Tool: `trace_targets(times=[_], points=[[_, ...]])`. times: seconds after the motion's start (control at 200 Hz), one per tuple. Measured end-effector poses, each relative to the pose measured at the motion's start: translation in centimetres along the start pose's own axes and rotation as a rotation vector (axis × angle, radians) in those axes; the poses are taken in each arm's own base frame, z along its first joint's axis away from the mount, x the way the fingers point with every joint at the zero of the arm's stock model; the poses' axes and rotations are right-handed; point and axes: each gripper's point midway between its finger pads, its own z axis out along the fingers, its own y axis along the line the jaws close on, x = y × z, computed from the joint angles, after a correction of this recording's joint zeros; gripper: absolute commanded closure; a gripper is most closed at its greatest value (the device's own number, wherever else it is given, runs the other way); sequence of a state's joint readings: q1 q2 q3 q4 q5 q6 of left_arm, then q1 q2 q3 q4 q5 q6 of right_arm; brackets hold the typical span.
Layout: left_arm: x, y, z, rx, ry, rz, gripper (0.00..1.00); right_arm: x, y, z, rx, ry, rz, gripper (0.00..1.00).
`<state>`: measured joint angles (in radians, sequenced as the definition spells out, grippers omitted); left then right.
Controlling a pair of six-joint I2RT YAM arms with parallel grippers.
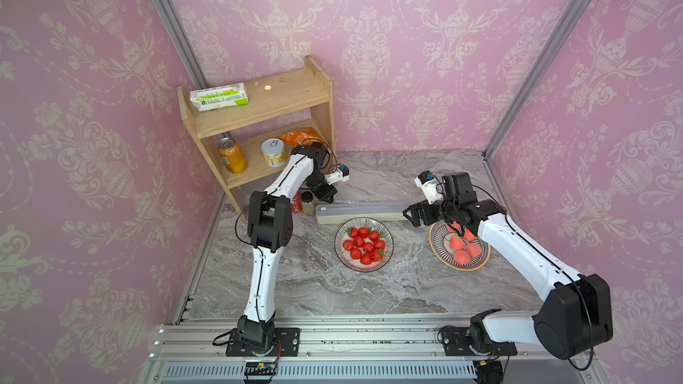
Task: Wrap the plate with plastic wrap
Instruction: Pull the plastic wrap from the plastic wrap cutting box.
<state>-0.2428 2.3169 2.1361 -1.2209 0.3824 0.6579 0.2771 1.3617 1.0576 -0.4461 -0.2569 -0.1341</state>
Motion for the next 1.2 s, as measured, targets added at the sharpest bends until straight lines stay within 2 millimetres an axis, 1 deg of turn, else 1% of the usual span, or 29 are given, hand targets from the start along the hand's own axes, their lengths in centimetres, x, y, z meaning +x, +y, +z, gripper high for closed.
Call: trace_targets(times=[0.035, 0.135, 0.185, 0.23, 0.285, 0.38, 0.52, 0.655, 0.766, 0.946, 1.086, 1.201], points=[[0.0, 0.0, 0.0, 0.003, -0.003, -0.001, 1.0, -0.2, 0.3, 0.5, -0.007, 0.006, -0.059, 0.04], [0.0, 0.0, -0.2, 0.007, -0.01, -0.004, 1.0, -0.9, 0.7, 2.5, -0.029, 0.03, -0.185, 0.16], [-0.1, 0.0, -0.3, 0.008, -0.016, -0.004, 1.0, -1.8, 0.8, 3.6, -0.044, 0.033, -0.233, 0.22], [-0.2, -0.1, -0.6, 0.011, -0.025, -0.004, 1.0, -2.8, 1.0, 4.6, -0.057, 0.034, -0.27, 0.25], [-0.3, -0.2, -0.9, 0.014, -0.036, -0.004, 1.0, -3.9, 1.3, 5.9, -0.063, 0.031, -0.311, 0.31], [-0.4, -0.2, -1.4, 0.016, -0.053, -0.006, 1.0, -4.9, 2.3, 8.1, -0.08, 0.036, -0.372, 0.38], [-0.4, -0.2, -2.2, 0.013, -0.077, -0.011, 1.0, -5.0, 4.0, 11.1, -0.112, 0.056, -0.42, 0.38], [-0.2, 0.0, -2.7, 0.01, -0.092, -0.016, 1.0, -4.8, 4.9, 13.1, -0.122, 0.068, -0.46, 0.38], [-0.3, -0.1, -2.8, 0.017, -0.102, -0.018, 1.0, -5.4, 5.5, 14.2, -0.122, 0.068, -0.482, 0.38], [-0.3, 0.0, -2.7, 0.018, -0.106, -0.018, 1.0, -7.3, 6.7, 15.7, -0.123, 0.043, -0.525, 0.38], [-0.2, 0.0, -2.5, 0.02, -0.108, -0.018, 1.0, -7.6, 7.9, 16.6, -0.133, 0.039, -0.547, 0.38], [-0.1, -0.3, -2.9, 0.024, -0.118, -0.018, 1.0, -7.7, 8.7, 17.4, -0.14, 0.041, -0.564, 0.39]])
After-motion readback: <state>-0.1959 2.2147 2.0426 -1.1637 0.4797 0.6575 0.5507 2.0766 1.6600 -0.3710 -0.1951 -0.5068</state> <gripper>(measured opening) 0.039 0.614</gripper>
